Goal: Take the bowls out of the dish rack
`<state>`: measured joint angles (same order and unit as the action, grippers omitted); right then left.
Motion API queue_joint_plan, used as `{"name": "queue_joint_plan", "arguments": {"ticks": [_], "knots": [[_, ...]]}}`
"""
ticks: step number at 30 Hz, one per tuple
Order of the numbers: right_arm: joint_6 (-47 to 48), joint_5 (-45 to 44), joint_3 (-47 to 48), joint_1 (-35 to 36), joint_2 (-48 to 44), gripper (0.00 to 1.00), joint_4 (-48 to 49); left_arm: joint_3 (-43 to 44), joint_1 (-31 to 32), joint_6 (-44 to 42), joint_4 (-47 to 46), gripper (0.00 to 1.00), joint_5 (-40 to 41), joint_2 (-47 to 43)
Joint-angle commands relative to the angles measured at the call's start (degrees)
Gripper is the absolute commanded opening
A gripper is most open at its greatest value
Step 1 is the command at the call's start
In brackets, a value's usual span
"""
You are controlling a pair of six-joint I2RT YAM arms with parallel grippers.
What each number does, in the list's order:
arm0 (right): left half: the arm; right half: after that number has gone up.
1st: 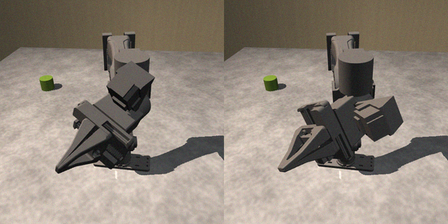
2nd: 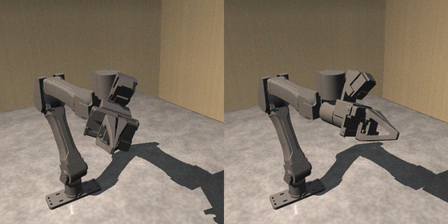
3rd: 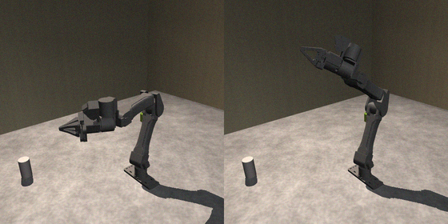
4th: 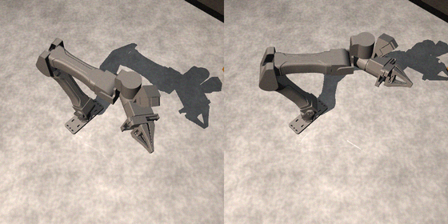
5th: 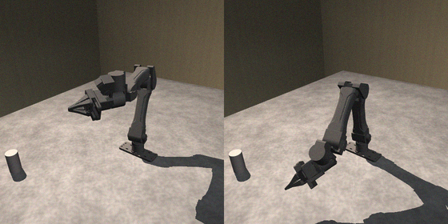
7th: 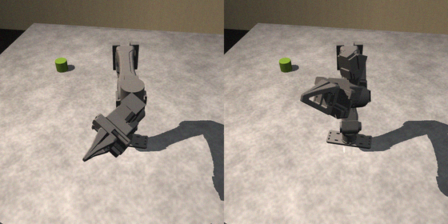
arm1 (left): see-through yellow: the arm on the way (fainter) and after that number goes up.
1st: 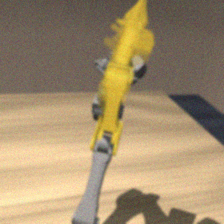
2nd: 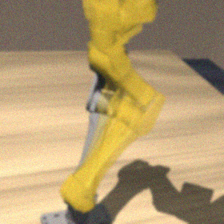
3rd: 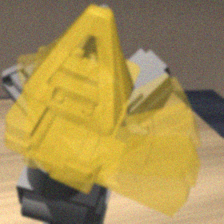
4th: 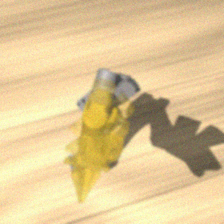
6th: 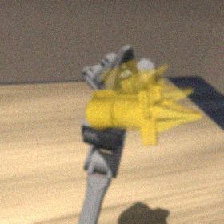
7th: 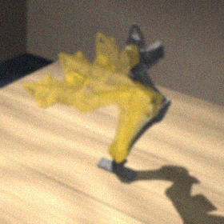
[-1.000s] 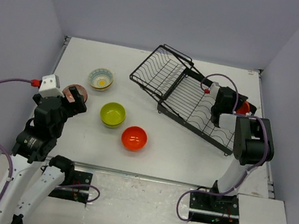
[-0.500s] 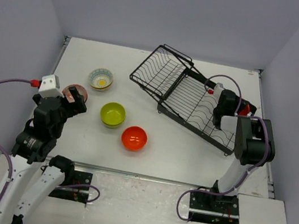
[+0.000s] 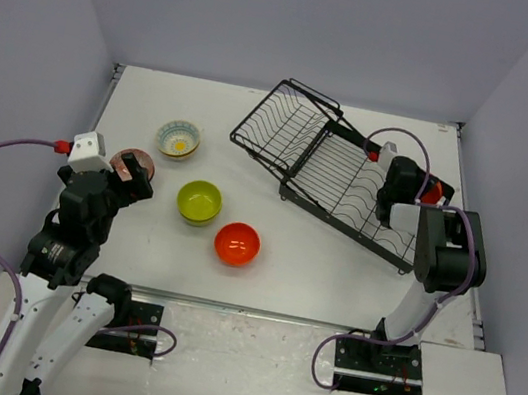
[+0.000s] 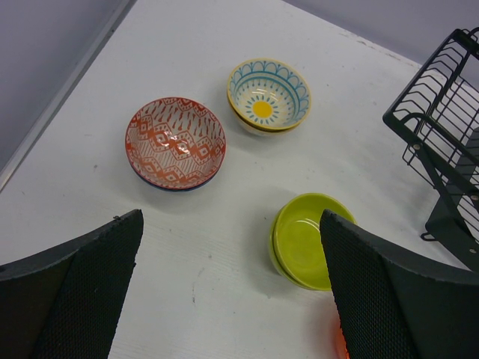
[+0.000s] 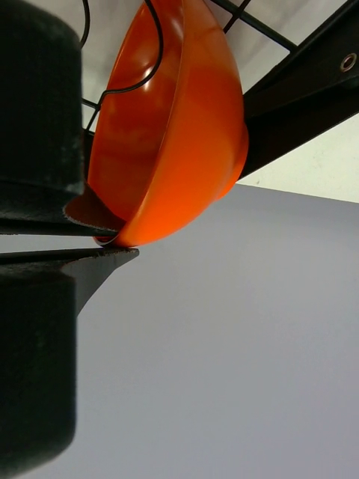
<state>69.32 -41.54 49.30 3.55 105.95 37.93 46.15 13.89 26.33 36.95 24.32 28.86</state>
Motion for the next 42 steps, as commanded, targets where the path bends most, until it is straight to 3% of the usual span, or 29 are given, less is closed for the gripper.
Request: {"name": "queue_joint_plan", "arguments": {"ticks": [1,12,18,26,29,32,34,35,36,38,39,42], "knots": [[-4.4,-0.7,-1.0,-0.7,-1.4,0.0,2.1,0.0,0.0,-1.5,-2.8,1.0,-0.2,-0.3],[-3.8,-5.0,-5.7,-0.6,-0.6,0.0,23.6,0.1,0.0,-1.6,-2.8,1.0,-0.2,0.3],[3.2,-5.4,-8.4,-0.6,2.6,0.0,40.5,0.1,0.0,-1.7,-2.8,1.0,-0.4,0.9],[-3.2,-6.7,-7.2,-0.1,-2.7,0.0,38.4,0.2,-0.1,-1.7,-2.8,1.0,-0.4,1.3],[-7.9,-6.4,-6.1,0.0,-7.0,0.0,29.9,0.2,-0.1,-1.7,-2.8,1.0,-0.4,1.2],[-20.5,-6.1,-3.9,1.0,-15.3,0.0,18.4,0.0,0.0,-1.7,-2.8,1.0,-0.4,0.6],[-27.9,-6.8,-1.4,3.4,-19.2,0.0,4.0,0.0,0.0,-1.6,-2.8,1.0,-0.4,0.2],[-38.7,-7.1,2.9,4.3,-21.1,0.0,-2.1,0.0,0.0,-1.6,-2.7,1.0,-0.2,0.1],[-45.3,-6.5,5.8,6.8,-24.9,0.0,-19.8,0.1,0.0,-1.5,-2.7,1.0,0.0,-0.2],[-64.8,2.3,15.2,9.3,-28.1,0.0,-38.1,0.1,0.0,-1.1,-2.4,1.0,1.2,-0.8],[-68.8,6.4,16.8,11.5,-31.3,0.0,-48.3,0.2,-0.1,-0.9,-2.1,1.0,1.6,-1.3],[-77.0,23.1,16.6,17.0,-39.1,0.0,-53.5,0.3,0.0,-0.6,-1.8,1.0,2.1,-2.4]]}}
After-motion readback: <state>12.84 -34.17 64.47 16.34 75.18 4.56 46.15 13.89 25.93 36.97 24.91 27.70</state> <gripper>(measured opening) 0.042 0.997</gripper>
